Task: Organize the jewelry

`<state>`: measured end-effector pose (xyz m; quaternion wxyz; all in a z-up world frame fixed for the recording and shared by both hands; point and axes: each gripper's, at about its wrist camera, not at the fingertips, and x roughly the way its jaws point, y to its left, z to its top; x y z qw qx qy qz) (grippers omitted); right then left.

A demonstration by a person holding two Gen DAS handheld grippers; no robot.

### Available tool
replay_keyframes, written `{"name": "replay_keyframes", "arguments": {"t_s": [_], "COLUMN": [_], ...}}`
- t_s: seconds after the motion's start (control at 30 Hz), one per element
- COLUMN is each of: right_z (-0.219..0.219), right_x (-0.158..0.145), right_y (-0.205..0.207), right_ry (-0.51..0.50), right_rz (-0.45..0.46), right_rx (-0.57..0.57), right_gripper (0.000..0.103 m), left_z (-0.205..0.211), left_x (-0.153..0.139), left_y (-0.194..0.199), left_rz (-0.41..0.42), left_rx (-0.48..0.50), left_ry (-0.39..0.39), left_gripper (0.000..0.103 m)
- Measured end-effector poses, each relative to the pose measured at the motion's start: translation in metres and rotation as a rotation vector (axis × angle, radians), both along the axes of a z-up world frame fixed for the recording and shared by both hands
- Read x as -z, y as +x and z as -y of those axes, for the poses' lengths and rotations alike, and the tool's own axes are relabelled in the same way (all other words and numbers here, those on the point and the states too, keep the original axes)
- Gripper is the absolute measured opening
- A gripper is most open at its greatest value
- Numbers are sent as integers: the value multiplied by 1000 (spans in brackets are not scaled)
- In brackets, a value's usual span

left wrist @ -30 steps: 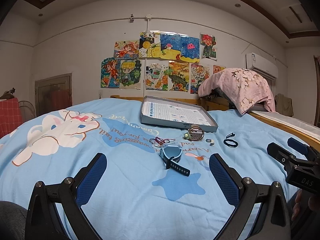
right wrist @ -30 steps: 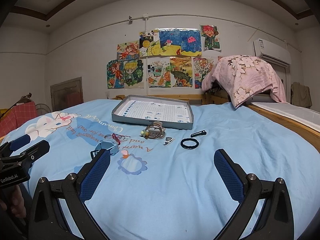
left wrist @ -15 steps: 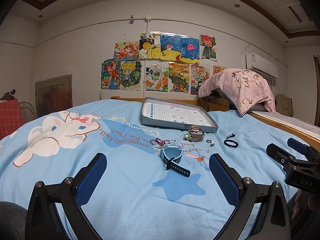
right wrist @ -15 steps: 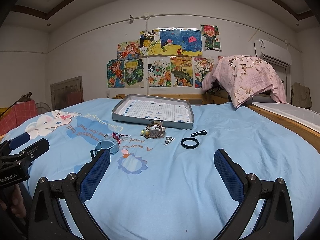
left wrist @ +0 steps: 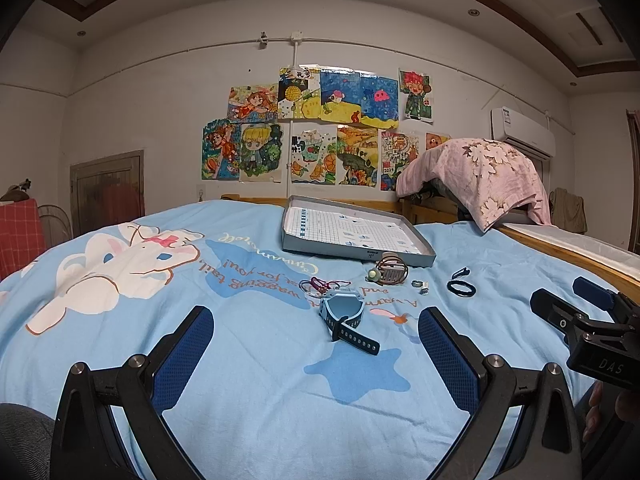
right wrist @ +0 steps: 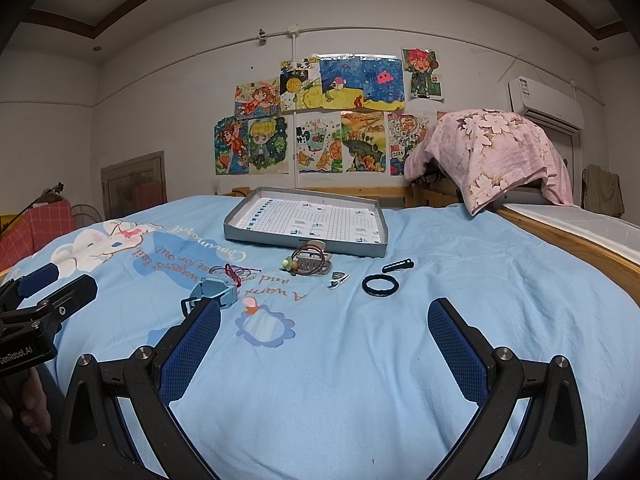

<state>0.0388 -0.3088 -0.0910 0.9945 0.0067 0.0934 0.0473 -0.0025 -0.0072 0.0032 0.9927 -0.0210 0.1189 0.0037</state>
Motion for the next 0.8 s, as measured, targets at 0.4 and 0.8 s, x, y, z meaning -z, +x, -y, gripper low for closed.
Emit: {"name": "replay_keyframes", "arguments": {"t_s": [0.4,0.8], "right_z": [0,1], "right_x": [0,1], "right_y": [0,1], "right_ry": [-1,5], "right_rz": [-1,-3], "right_rx": [0,0], "right_gripper": [102,102], "left_z": [0,-2], "left_x": [0,-3], "left_y": [0,-3], "left_rz": [2,3], "left_rx": [1,1], "left_ry": [1,3], "left_gripper": [103,103]}}
